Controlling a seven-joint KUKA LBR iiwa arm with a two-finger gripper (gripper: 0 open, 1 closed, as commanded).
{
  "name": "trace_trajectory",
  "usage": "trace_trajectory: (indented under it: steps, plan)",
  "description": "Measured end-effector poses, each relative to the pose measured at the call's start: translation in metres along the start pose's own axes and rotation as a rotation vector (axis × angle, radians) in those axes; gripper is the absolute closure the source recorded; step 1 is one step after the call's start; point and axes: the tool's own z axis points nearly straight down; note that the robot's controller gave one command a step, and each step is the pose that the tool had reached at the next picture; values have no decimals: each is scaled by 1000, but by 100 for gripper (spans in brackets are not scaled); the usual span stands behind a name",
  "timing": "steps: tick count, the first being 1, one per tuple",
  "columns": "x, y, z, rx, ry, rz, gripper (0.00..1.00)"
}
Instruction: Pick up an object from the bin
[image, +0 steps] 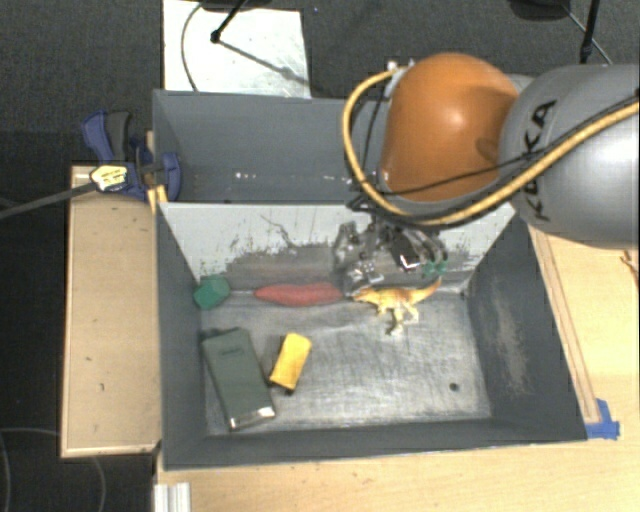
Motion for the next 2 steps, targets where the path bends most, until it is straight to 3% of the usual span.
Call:
trace_trajectory:
  steps: [1, 2]
  plan:
    - [17, -3, 35, 0, -8, -123, 100]
    - [-5, 20, 94, -1, -1, -29, 0]
